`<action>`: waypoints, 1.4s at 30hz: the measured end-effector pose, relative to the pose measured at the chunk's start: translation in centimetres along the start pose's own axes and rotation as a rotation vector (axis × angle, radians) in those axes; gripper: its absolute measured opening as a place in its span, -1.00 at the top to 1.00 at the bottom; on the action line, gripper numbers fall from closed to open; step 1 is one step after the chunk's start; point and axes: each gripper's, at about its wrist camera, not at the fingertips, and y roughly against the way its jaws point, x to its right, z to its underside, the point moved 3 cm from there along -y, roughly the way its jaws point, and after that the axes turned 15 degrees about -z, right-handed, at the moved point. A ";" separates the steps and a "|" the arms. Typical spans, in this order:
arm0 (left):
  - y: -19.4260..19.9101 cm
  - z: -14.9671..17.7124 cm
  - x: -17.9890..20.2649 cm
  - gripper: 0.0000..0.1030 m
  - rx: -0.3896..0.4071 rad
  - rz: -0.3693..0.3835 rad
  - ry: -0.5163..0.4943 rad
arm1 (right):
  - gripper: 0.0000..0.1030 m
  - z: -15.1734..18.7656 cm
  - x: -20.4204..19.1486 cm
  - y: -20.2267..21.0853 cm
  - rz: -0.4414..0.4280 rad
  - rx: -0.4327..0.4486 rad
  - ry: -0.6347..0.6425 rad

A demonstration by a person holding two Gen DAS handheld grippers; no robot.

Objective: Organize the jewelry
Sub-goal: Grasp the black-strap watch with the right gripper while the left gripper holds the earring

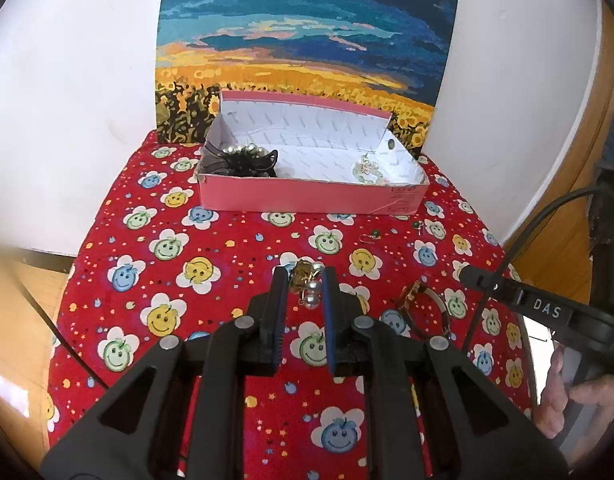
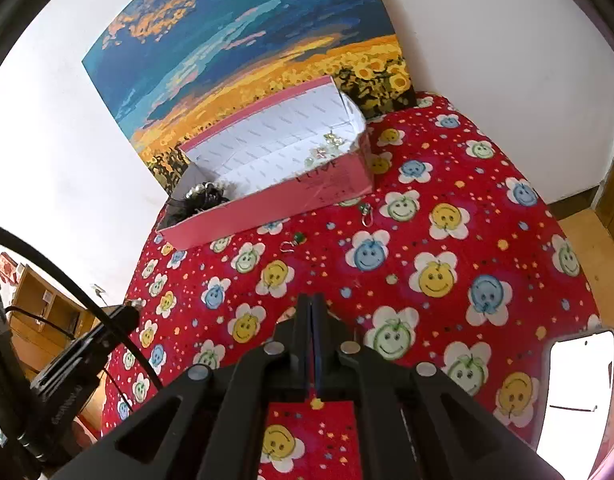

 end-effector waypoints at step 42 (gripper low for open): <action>0.3 0.0 -1.6 0.83 0.016 0.031 0.041 | 0.84 1.1 0.6 -2.3 0.133 -0.096 0.078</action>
